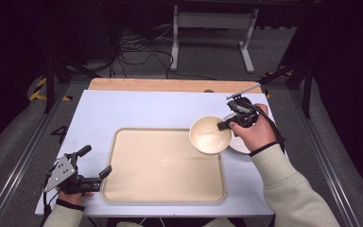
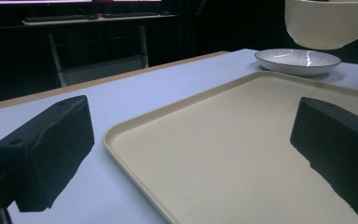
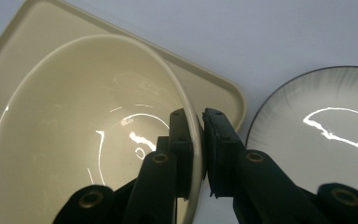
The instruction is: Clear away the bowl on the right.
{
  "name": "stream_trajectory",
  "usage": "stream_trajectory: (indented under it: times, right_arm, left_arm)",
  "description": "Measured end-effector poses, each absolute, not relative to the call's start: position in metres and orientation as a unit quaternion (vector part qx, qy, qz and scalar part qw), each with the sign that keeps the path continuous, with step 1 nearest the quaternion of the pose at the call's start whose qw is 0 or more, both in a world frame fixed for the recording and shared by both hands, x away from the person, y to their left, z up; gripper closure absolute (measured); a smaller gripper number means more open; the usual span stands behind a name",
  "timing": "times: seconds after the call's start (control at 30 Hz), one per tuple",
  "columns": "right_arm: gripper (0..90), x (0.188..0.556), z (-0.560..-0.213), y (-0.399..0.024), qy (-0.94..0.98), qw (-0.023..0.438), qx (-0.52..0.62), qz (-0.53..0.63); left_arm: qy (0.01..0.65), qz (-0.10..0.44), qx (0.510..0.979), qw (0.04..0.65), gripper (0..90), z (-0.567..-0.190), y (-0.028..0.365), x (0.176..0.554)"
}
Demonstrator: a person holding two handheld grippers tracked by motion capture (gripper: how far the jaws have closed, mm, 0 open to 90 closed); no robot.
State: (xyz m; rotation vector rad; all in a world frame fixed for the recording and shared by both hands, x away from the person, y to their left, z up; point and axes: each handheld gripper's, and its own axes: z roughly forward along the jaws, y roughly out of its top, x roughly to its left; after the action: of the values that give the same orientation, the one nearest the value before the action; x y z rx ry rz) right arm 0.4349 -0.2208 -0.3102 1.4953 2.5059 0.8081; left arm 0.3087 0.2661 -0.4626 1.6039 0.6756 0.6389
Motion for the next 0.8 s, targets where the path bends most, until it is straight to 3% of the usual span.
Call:
stream_trajectory:
  times: [0.8]
  right_arm:
    - [81.9, 0.427, -0.314, -0.145, 0.853, 0.003, 0.44, 0.281]
  left_arm:
    - [0.289, 0.276, 0.693, 0.601, 0.2, -0.463, 0.266, 0.308]
